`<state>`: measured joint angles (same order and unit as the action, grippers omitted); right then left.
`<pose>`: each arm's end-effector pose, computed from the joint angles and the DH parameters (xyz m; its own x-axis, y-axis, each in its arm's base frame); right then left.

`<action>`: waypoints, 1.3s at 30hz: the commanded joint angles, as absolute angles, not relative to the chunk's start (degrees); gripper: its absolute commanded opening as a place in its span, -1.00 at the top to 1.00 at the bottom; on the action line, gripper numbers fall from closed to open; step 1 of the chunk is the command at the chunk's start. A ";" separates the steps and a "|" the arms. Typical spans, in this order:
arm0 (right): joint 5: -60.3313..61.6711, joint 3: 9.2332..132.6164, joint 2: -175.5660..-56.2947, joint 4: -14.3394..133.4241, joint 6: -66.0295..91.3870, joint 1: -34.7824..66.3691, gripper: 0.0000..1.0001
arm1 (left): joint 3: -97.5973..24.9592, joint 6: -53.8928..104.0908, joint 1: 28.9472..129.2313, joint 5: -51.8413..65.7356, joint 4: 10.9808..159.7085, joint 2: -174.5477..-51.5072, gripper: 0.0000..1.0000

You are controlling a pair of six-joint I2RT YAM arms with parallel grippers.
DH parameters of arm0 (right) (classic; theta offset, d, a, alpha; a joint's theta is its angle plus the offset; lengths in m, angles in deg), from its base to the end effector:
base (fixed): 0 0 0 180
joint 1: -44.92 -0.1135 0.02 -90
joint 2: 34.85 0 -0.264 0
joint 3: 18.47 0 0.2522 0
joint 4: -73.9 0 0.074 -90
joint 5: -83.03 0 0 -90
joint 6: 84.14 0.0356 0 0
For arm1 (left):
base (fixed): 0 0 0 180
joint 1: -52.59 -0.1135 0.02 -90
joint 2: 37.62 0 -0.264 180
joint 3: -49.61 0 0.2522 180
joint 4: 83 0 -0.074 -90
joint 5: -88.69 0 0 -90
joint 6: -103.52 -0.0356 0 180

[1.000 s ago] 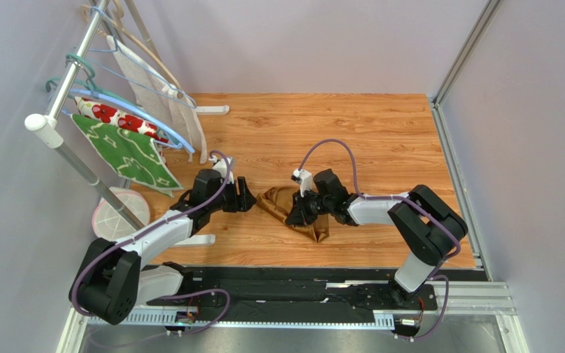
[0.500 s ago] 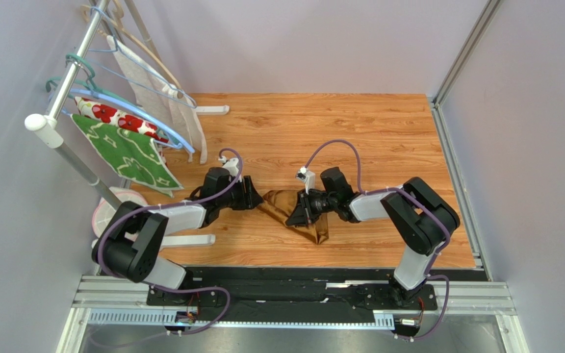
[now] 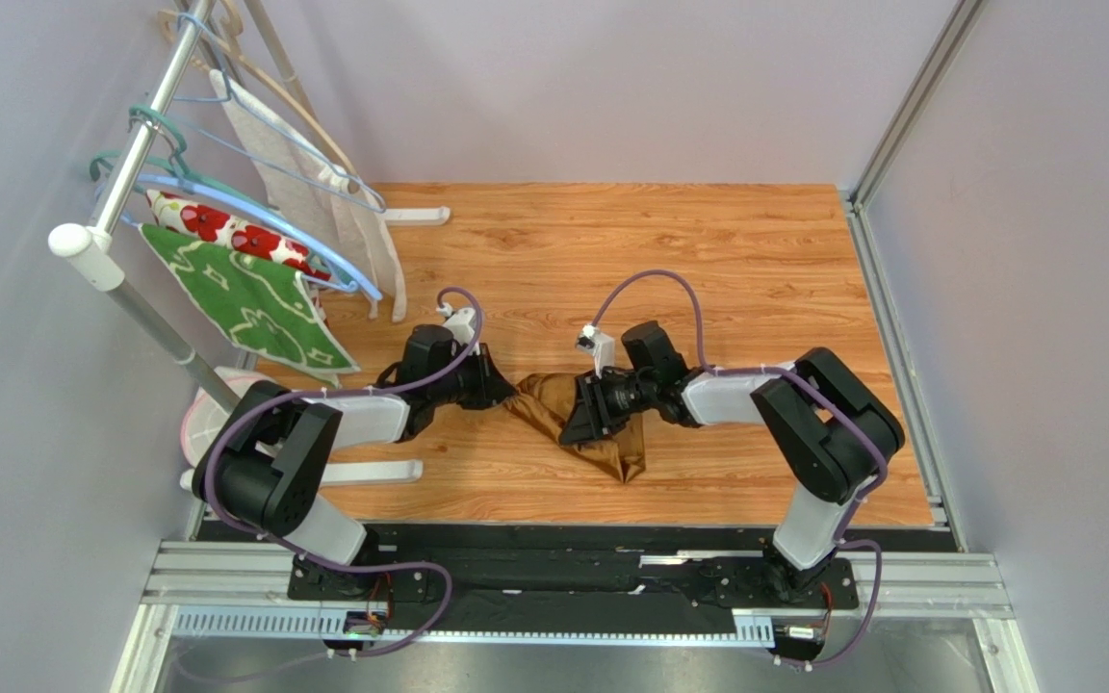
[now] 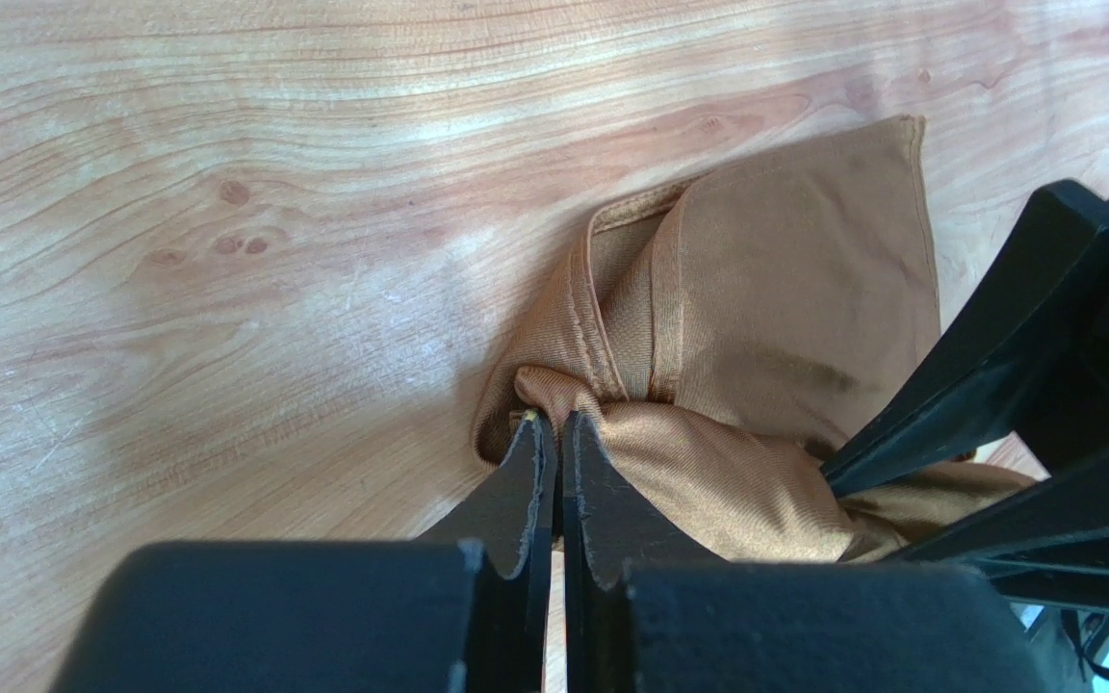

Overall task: Fold the napkin, place the utensils inside, and roll it up
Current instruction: Roll the napkin with the utensil

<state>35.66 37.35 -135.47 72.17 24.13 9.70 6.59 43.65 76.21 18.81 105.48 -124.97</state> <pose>0.2447 0.2022 0.1226 -0.8153 -0.2933 -0.4992 -0.5785 0.4468 0.6824 0.2473 -0.1215 0.1381 -0.7812 -0.1728 -0.5999 0.2770 0.7652 -0.5811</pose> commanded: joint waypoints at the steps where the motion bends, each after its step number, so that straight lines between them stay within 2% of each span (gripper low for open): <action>1: 28.55 41.33 -132.42 60.32 21.51 9.41 0.07 | 7.46 41.38 76.32 21.45 107.15 -124.37 1.00; 6: 24.85 44.33 -128.37 57.15 24.92 9.33 0.03 | 7.46 40.85 76.41 20.92 106.62 -123.76 1.00; 19: 5.79 46.09 -132.93 54.51 30.12 9.32 -0.02 | 5.97 38.57 77.99 19.52 103.72 -122.96 1.00; 32: 4.45 47.67 -140.14 58.47 33.11 9.24 -0.01 | 4.12 38.13 79.13 16.27 100.03 -123.23 1.00; 36: 6.82 47.32 -138.04 59.61 31.44 9.32 -0.02 | 2.02 39.53 79.13 13.54 93.81 -124.01 1.00; 39: 7.53 47.67 -132.16 57.52 28.72 9.24 -0.04 | -0.44 39.97 79.13 13.10 89.23 -125.07 1.00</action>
